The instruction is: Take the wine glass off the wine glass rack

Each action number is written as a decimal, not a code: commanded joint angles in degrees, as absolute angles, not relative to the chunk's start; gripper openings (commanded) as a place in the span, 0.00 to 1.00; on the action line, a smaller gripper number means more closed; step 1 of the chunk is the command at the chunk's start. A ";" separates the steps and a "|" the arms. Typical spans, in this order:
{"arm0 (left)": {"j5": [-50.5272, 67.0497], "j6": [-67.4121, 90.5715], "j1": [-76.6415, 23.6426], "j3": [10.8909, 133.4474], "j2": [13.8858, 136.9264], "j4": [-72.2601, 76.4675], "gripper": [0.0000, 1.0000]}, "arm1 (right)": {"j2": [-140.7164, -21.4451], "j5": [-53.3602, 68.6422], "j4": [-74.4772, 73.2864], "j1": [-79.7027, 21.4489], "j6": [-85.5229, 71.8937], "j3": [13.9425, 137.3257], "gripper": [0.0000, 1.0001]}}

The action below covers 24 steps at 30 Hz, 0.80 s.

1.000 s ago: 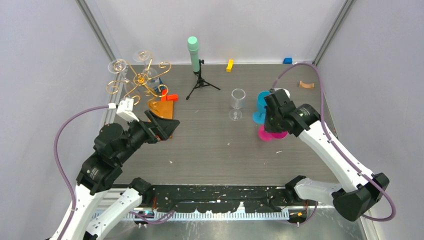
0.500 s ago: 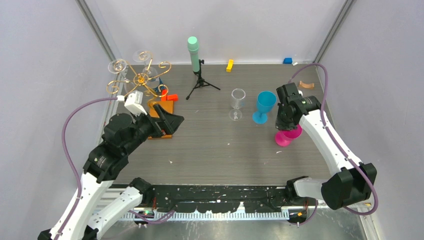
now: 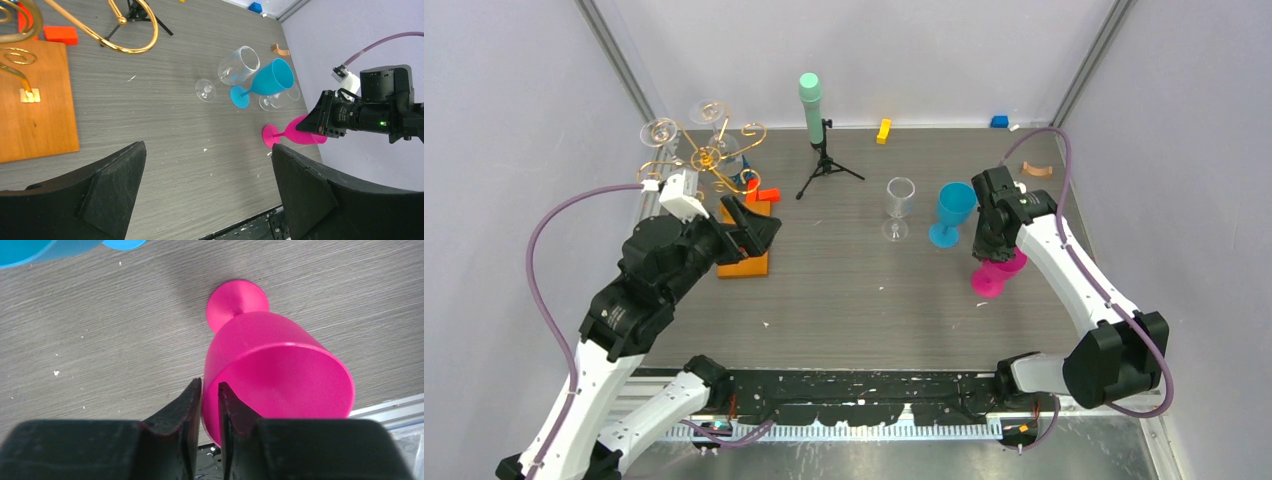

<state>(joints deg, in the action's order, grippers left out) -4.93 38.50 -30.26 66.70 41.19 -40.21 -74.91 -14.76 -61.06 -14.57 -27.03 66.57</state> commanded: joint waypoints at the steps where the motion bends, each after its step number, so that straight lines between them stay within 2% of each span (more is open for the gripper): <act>1: -12.58 37.11 -30.32 69.69 39.91 -39.59 1.00 | -74.13 -17.38 -60.94 -14.33 -27.43 68.69 0.32; 5: -17.65 35.22 -30.32 74.74 42.20 -40.21 1.00 | -72.89 -18.07 -60.14 -14.33 -28.44 69.76 0.46; 16: -21.67 29.21 -28.77 95.40 60.08 -41.93 1.00 | -70.38 -19.34 -61.15 -14.32 -29.15 76.31 0.50; 19: -20.68 29.73 -23.70 99.43 65.12 -42.15 0.97 | -68.81 -18.21 -60.12 -14.34 -27.92 76.42 0.49; 24: -8.64 35.87 -9.33 102.13 72.36 -40.16 0.83 | -67.89 -16.47 -59.59 -14.33 -27.18 76.16 0.47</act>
